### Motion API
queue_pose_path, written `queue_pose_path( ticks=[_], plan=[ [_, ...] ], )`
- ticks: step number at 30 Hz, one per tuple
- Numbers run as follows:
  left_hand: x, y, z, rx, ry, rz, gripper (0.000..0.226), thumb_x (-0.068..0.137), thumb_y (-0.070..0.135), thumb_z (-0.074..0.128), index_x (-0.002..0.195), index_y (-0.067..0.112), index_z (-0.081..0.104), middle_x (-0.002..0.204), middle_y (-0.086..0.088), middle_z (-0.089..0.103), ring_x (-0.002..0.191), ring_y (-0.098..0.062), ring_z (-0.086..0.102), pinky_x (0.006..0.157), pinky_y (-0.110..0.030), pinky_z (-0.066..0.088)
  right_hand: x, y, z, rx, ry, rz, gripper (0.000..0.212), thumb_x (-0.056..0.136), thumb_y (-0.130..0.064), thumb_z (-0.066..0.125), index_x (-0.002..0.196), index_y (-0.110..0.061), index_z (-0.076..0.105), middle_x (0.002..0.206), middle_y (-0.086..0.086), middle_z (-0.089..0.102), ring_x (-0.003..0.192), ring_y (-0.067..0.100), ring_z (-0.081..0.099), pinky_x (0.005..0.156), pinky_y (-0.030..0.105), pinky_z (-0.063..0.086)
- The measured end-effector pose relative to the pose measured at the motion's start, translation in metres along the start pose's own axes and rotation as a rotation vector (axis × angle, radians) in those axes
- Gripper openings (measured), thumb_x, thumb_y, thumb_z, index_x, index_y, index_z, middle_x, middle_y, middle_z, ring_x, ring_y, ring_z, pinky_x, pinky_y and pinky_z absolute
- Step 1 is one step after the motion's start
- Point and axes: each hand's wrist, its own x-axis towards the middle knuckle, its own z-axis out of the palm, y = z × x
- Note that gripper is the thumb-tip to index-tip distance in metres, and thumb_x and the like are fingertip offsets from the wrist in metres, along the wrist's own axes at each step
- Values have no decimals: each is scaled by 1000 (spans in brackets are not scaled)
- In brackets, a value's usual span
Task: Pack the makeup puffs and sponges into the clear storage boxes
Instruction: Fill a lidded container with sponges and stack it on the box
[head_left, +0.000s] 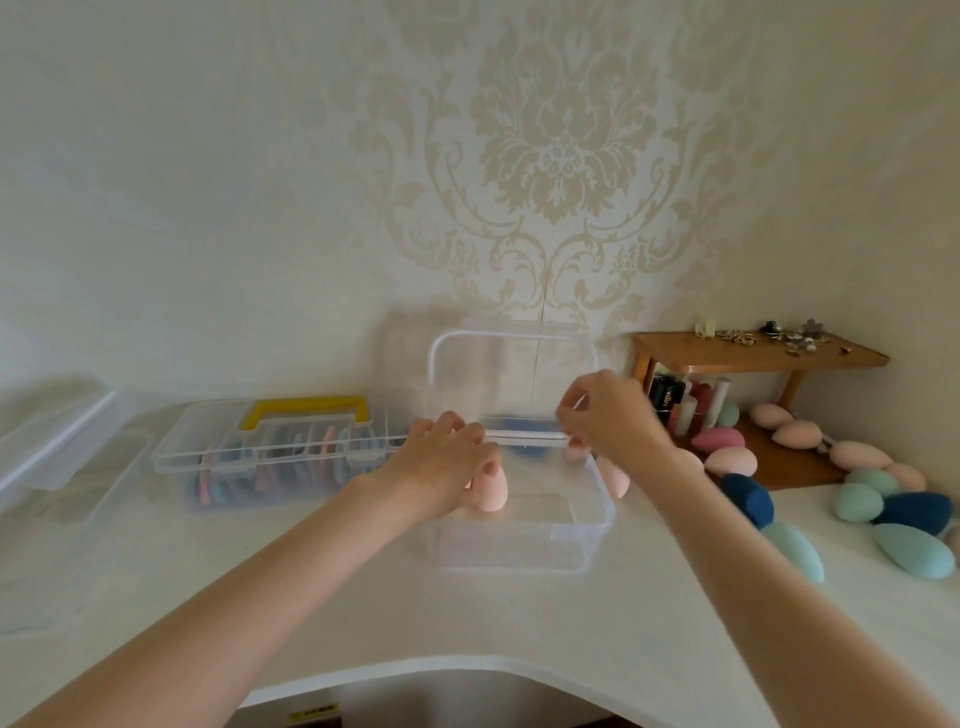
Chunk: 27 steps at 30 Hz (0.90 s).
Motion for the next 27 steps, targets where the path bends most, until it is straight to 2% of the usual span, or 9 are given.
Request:
queue_pose_path(
  ticks=[2,5,10,13,16,18,21,24,27],
  plan=[
    [3,1,-2,-9,11,-5,27,93,27,50,118,22,49,129,1,46,125,-25,37,98,-38,34,5,19,-16,-88,145,36,12,91,-11,53,96,-5,63,87,9,63,79,23,62,74,32,53],
    [6,5,-4,-73,25,-27,25,91,31,51,112,20,53,123,-1,49,117,-25,38,91,-35,35,1,49,-5,-268,39,157,10,92,-19,54,97,-10,54,88,6,52,80,21,54,70,29,44],
    [7,10,3,-133,119,-64,19,87,28,55,104,18,55,116,0,50,111,-24,39,87,-31,35,-17,82,36,-308,13,124,46,90,-21,56,131,-9,38,114,12,56,99,24,60,77,30,51],
    [9,8,7,-150,137,-72,22,86,29,57,105,17,55,117,1,50,111,-22,39,88,-30,36,-14,79,23,-116,90,126,37,91,-19,56,125,-10,46,100,6,60,84,18,59,69,27,49],
    [11,7,9,-129,138,-90,24,86,29,58,107,17,53,120,0,49,111,-22,40,85,-28,34,-12,52,-13,119,274,-8,30,86,-19,63,113,-8,57,88,-1,56,80,14,53,70,25,40],
    [12,8,9,-109,126,-108,27,87,29,57,109,15,50,120,-2,49,114,-23,40,81,-27,31,-15,29,-26,149,139,-98,27,85,-22,63,110,-11,61,86,-3,58,73,10,55,66,20,42],
    [13,11,9,-71,135,-128,31,88,28,55,115,14,46,121,-3,48,115,-25,40,81,-28,31,-19,6,-9,-56,-320,-84,18,85,-27,59,86,-10,65,69,-2,58,53,6,54,51,15,39],
    [11,12,10,-54,141,-134,34,89,27,55,119,15,44,123,-2,48,115,-24,40,86,-29,35,-14,-1,19,-183,-392,6,29,84,-26,57,62,-12,45,58,1,48,51,11,45,48,17,33],
    [10,12,10,-63,146,-135,35,88,27,56,119,16,44,123,-2,48,113,-25,40,88,-30,35,-7,-5,41,-179,-378,87,24,88,-21,52,68,-11,42,62,2,47,53,13,48,52,19,37]
  ],
)
